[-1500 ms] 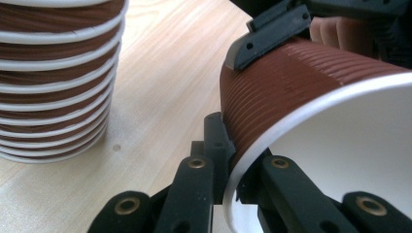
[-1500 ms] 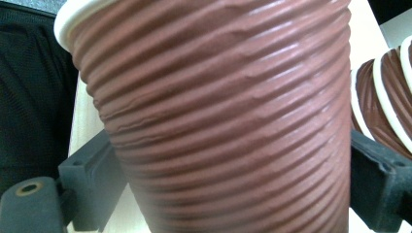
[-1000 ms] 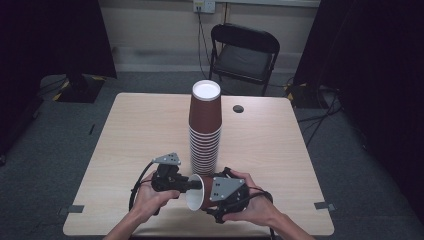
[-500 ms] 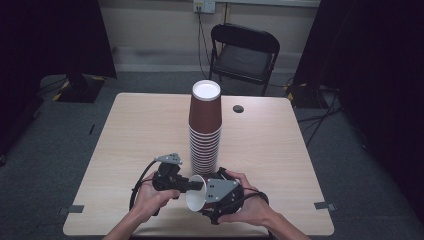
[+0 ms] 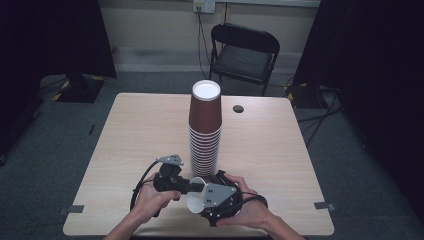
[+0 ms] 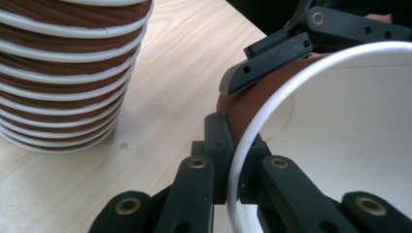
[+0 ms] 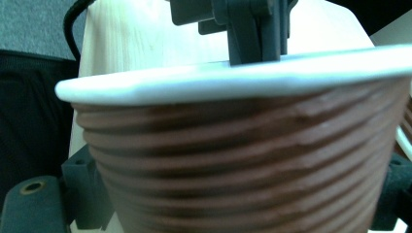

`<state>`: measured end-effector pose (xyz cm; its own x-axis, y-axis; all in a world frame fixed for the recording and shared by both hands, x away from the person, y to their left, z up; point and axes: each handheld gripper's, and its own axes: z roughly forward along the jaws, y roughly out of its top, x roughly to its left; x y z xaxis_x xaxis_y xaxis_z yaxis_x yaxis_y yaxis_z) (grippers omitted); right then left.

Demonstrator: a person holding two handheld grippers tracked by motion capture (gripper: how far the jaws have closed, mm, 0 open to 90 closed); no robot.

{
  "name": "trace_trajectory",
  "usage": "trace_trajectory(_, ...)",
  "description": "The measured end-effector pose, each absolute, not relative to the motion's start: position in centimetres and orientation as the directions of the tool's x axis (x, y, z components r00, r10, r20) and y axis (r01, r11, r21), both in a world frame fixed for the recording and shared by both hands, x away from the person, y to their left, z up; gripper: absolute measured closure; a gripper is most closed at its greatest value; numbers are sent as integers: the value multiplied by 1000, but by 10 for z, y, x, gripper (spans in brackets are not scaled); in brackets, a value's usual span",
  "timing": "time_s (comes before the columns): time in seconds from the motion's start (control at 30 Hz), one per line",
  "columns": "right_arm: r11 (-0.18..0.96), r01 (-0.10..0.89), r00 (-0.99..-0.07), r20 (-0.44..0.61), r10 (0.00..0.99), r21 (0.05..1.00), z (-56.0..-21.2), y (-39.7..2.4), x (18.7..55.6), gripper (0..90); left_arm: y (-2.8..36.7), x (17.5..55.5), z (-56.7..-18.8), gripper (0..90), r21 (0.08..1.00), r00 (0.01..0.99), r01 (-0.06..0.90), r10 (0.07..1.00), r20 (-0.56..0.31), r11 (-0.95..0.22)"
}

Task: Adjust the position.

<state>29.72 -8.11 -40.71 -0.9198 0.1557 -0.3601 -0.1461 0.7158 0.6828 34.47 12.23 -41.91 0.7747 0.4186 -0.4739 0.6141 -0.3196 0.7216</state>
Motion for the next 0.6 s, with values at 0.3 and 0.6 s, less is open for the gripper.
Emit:
trace_trajectory(0.3,661,-68,-935,-280,220,748,-410,-87,302,114,131,344,-414,801,750,778,604,408,-479,-271)
trace_trajectory(0.6,628,-19,-928,-247,277,778,-412,-96,305,114,136,341,-410,663,799,799,556,411,-438,-230)
